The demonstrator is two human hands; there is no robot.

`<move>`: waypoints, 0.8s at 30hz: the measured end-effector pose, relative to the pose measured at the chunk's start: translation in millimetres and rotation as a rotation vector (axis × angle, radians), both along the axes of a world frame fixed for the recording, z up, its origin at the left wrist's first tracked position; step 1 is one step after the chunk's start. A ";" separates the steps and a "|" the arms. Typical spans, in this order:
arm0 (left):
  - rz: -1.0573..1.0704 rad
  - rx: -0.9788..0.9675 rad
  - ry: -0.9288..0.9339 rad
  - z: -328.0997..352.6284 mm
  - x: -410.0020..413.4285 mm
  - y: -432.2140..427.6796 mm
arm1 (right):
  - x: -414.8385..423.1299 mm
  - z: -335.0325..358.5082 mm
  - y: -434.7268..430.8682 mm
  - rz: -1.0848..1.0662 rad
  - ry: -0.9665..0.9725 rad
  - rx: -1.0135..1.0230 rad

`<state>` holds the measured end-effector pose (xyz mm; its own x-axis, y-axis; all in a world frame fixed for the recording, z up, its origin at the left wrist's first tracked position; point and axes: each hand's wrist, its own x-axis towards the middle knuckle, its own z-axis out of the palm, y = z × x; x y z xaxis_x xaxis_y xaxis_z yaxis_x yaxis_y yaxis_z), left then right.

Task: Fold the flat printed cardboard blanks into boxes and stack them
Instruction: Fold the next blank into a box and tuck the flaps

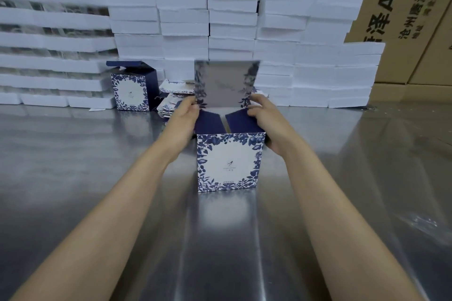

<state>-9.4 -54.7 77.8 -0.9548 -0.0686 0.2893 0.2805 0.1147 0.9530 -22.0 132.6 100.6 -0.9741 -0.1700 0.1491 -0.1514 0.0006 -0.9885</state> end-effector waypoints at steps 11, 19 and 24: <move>0.030 0.116 0.079 -11.2 25.1 -3.7 | -1.4 -6.8 10.5 0.090 -0.017 0.217; 0.129 -0.166 0.447 -43.5 43.8 11.9 | 20.4 26.0 9.0 0.147 0.323 0.652; 0.188 -0.066 0.399 -31.5 45.0 7.8 | 31.7 33.3 12.1 0.318 0.365 0.689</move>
<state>35.6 -46.8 46.3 -0.7404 -0.1994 0.6419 0.5931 0.2555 0.7635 9.7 144.7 133.9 -0.7752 -0.5965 0.2081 -0.5567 0.4893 -0.6713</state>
